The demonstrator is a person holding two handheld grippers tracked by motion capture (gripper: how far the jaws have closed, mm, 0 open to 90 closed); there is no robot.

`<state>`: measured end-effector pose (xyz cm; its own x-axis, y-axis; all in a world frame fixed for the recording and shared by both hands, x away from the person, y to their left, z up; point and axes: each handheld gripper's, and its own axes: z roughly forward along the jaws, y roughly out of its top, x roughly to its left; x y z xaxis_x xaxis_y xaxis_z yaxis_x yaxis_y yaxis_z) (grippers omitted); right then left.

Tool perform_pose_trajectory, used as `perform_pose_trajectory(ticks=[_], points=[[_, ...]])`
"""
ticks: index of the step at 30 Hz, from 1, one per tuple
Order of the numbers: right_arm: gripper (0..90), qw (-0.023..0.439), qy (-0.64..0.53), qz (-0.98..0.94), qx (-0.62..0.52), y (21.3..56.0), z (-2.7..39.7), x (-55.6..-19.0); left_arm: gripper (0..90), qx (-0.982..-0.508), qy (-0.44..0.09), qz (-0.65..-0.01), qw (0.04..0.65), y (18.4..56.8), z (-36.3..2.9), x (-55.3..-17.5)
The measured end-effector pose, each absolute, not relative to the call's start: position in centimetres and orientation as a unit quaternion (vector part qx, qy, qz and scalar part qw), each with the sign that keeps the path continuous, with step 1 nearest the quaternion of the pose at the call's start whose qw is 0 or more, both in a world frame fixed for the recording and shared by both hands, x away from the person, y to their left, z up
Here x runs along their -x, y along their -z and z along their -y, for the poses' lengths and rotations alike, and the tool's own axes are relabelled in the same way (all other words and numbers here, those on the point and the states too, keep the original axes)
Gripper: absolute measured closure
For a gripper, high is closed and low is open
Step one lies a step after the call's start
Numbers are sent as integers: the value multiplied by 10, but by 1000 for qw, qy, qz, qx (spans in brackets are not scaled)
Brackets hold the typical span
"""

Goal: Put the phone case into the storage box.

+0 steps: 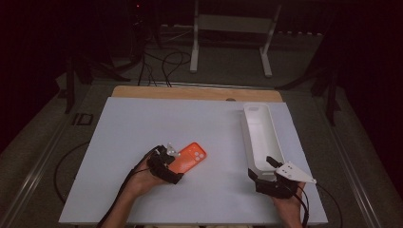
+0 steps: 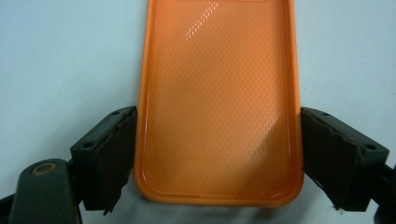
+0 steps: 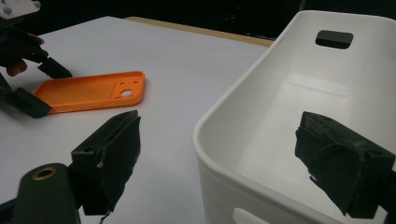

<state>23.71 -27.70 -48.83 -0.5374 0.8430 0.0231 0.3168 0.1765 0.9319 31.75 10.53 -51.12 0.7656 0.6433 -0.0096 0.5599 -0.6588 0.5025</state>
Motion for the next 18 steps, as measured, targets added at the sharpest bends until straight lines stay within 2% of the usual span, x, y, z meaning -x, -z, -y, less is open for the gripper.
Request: perform_pose_trajectory(ticks=[18], points=[[143,264,-501,-718,-404,488,278,-237,164,-895,-108,-346,259,507,-107,-318]])
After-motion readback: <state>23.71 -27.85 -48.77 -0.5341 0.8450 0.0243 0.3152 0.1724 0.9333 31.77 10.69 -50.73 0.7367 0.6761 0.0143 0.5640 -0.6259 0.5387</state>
